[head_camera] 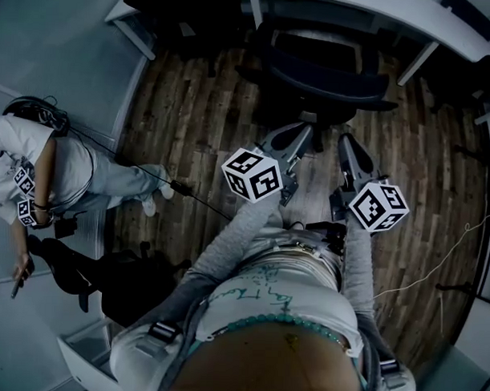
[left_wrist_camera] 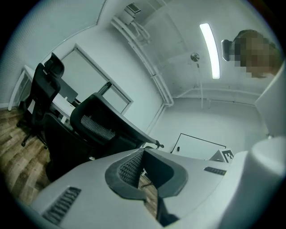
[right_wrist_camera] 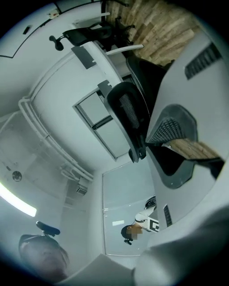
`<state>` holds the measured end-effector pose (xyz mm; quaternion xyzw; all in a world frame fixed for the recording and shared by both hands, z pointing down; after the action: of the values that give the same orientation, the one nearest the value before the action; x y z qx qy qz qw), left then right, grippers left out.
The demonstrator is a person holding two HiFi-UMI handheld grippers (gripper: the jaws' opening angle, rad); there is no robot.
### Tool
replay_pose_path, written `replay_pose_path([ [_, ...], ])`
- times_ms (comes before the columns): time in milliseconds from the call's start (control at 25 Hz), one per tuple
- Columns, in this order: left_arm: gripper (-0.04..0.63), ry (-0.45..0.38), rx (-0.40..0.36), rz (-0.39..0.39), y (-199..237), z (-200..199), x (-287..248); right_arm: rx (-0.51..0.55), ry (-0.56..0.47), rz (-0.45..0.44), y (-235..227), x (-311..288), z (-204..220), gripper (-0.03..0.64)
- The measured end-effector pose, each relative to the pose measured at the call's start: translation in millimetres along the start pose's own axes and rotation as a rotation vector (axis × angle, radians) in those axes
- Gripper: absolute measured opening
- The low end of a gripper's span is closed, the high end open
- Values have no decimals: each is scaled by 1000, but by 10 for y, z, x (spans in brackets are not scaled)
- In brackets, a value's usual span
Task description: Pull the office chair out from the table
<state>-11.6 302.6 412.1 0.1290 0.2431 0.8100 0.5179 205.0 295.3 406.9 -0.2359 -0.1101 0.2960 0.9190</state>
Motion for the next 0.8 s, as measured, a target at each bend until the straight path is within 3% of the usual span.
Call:
replay_pose_path([
  [280, 11, 41, -99, -21, -152, 101, 31, 120, 48, 58, 59, 131, 59, 31],
  [520, 11, 21, -226, -33, -332, 157, 87, 284, 81, 125, 123, 259, 109, 31],
  [800, 11, 5, -299, -20, -629, 194, 158, 292, 101, 115, 250, 388, 105, 31],
])
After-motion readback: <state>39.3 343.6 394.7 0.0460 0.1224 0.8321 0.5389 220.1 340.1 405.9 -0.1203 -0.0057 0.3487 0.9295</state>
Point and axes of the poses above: the fingertips, and each gripper's own axes: x backward along the fingers, y to its left, z out of its underside, the point moved 10 cm from there along x, backward along the fingers, and after that the axes turned 12 degrees about -z, right-handed, at the moved point
